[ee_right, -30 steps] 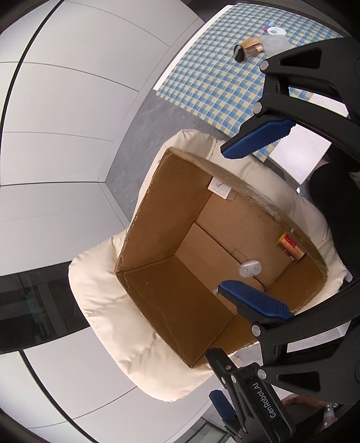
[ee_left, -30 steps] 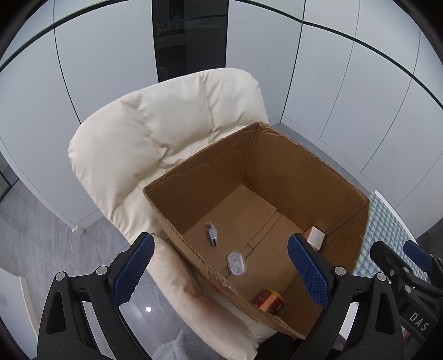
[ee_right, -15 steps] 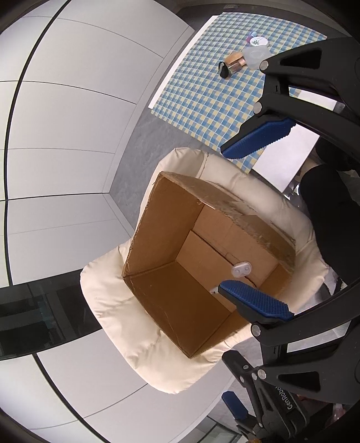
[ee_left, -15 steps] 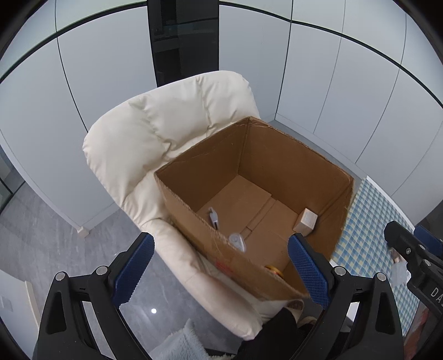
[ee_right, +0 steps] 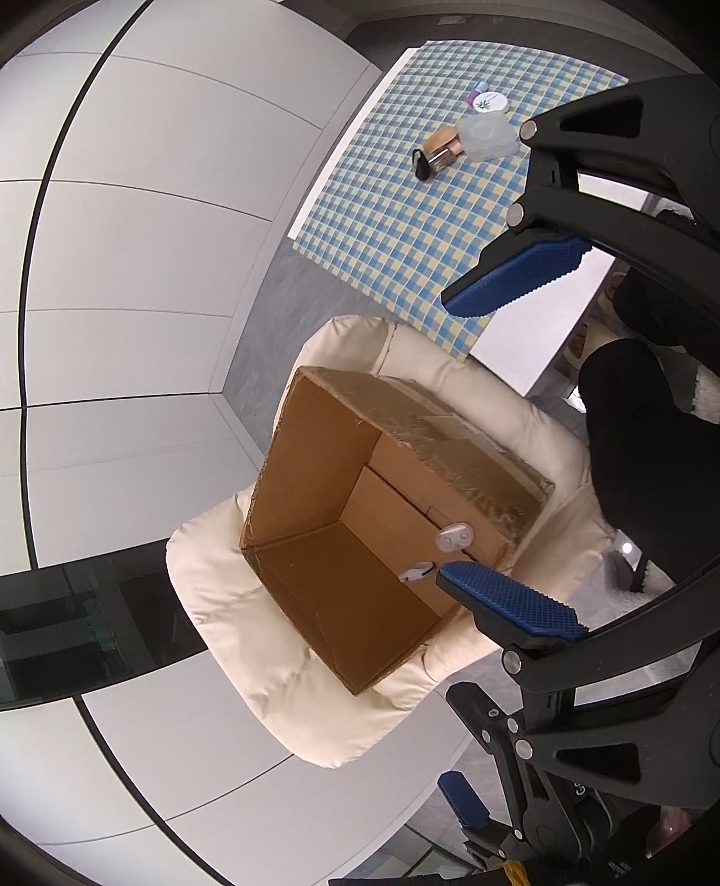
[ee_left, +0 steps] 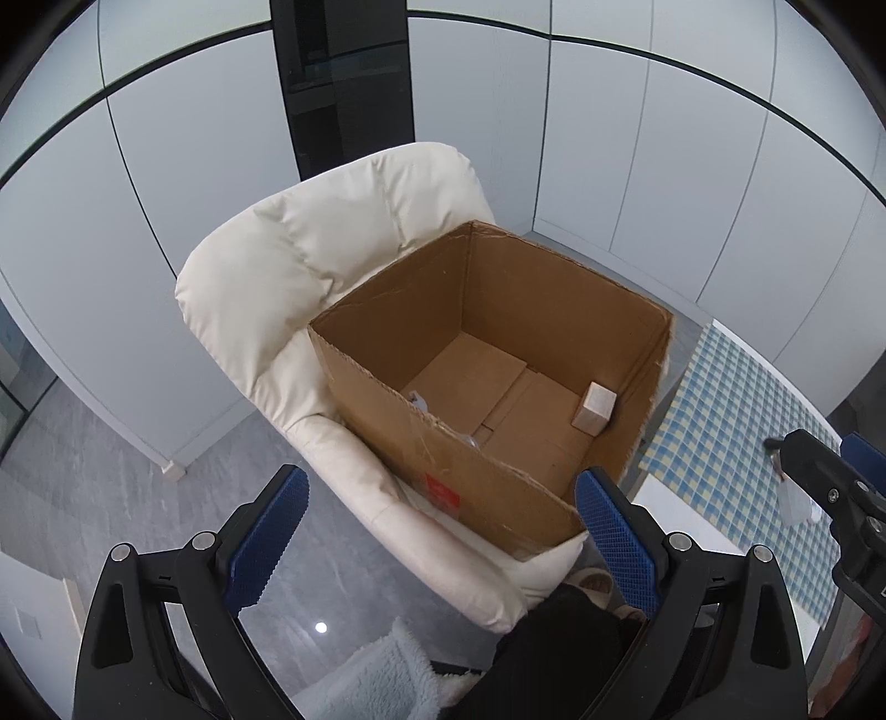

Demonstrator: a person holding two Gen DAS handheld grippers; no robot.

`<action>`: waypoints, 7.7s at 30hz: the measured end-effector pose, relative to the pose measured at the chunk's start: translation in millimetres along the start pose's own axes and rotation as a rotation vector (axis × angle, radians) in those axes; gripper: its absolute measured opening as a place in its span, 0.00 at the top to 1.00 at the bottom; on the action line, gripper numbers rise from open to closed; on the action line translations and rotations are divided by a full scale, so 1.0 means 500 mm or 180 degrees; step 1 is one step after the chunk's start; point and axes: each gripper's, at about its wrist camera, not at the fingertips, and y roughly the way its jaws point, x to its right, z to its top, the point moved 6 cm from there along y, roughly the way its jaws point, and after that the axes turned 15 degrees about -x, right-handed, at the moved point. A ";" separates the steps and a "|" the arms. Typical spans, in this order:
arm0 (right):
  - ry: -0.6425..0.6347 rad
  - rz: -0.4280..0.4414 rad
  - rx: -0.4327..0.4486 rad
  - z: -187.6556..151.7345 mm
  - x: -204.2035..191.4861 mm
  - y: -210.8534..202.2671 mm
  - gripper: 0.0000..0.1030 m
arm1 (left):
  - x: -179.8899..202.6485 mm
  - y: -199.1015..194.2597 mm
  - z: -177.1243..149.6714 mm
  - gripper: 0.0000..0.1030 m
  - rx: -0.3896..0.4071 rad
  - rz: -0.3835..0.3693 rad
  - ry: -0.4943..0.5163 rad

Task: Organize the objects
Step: 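Withdraw both open tools from the box toward the checked cloth table, then lower the right tool onto the white round compact while the left tool approaches the clear case, then grasp the white compact with the right tool while the left tool grasps the clear case, then lift the white compact with the right tool while the left tool lifts the clear case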

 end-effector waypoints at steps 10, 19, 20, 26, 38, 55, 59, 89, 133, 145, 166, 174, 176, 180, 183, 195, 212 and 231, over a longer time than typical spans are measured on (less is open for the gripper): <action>0.0011 -0.0064 0.0031 -0.055 0.015 -0.046 0.10 | 0.007 -0.033 -0.042 0.05 0.0052 -0.0004 0.0103; -0.0002 -0.0080 -0.0046 -0.115 0.022 -0.068 0.10 | -0.011 -0.050 -0.084 0.05 0.0005 -0.0011 0.0098; -0.0007 -0.0078 -0.0051 -0.124 0.023 -0.072 0.10 | -0.011 -0.052 -0.091 0.05 -0.0005 -0.0013 0.0111; 0.0018 -0.0047 -0.0083 -0.172 0.029 -0.091 0.10 | 0.000 -0.058 -0.121 0.05 -0.0078 -0.0085 0.0186; 0.0074 -0.0055 -0.0071 -0.194 0.045 -0.104 0.10 | 0.041 -0.066 -0.125 0.05 -0.0063 -0.0124 0.0345; 0.0527 -0.0173 -0.0135 -0.223 0.161 -0.090 0.10 | 0.167 -0.039 -0.131 0.05 -0.0144 -0.0198 0.0774; 0.0662 -0.0206 -0.0169 -0.242 0.196 -0.087 0.10 | 0.208 -0.038 -0.137 0.05 -0.0154 -0.0233 0.0915; 0.1696 -0.0500 -0.0231 -0.409 0.457 -0.114 0.10 | 0.501 -0.019 -0.225 0.05 -0.0226 -0.0429 0.1855; 0.2228 -0.0739 -0.0551 -0.342 1.026 0.315 0.10 | 0.970 0.376 -0.166 0.05 -0.0832 -0.0754 0.2401; 0.1760 -0.0812 -0.0338 -0.264 1.059 0.445 0.07 | 1.085 0.454 -0.182 0.05 -0.0892 -0.0828 0.2741; 0.1389 -0.0996 -0.0077 -0.268 1.048 0.460 0.41 | 1.152 0.494 -0.180 0.05 -0.1100 -0.1170 0.2782; 0.1483 -0.1017 -0.0071 -0.295 1.037 0.441 0.42 | 1.213 0.511 -0.186 0.05 -0.0954 -0.1042 0.2877; 0.1488 -0.1046 -0.0084 -0.303 1.037 0.437 0.42 | 1.232 0.515 -0.183 0.05 -0.0905 -0.1038 0.2915; 0.1577 -0.1021 -0.0072 -0.320 1.060 0.432 0.42 | 1.262 0.519 -0.173 0.13 -0.0776 -0.1078 0.2922; 0.1662 -0.0954 -0.0058 -0.327 1.074 0.425 0.42 | 1.277 0.507 -0.174 0.20 -0.0645 -0.1073 0.2931; 0.1845 -0.0898 -0.0139 -0.325 1.077 0.393 0.42 | 1.246 0.444 -0.151 0.20 -0.0402 -0.0928 0.2805; 0.2033 -0.1015 0.0018 -0.220 1.046 0.195 0.42 | 1.105 0.276 -0.021 0.20 -0.0176 -0.0840 0.2406; 0.1520 -0.1276 0.0358 -0.010 0.888 -0.078 0.42 | 0.995 -0.040 0.162 0.20 0.0318 -0.1111 0.1985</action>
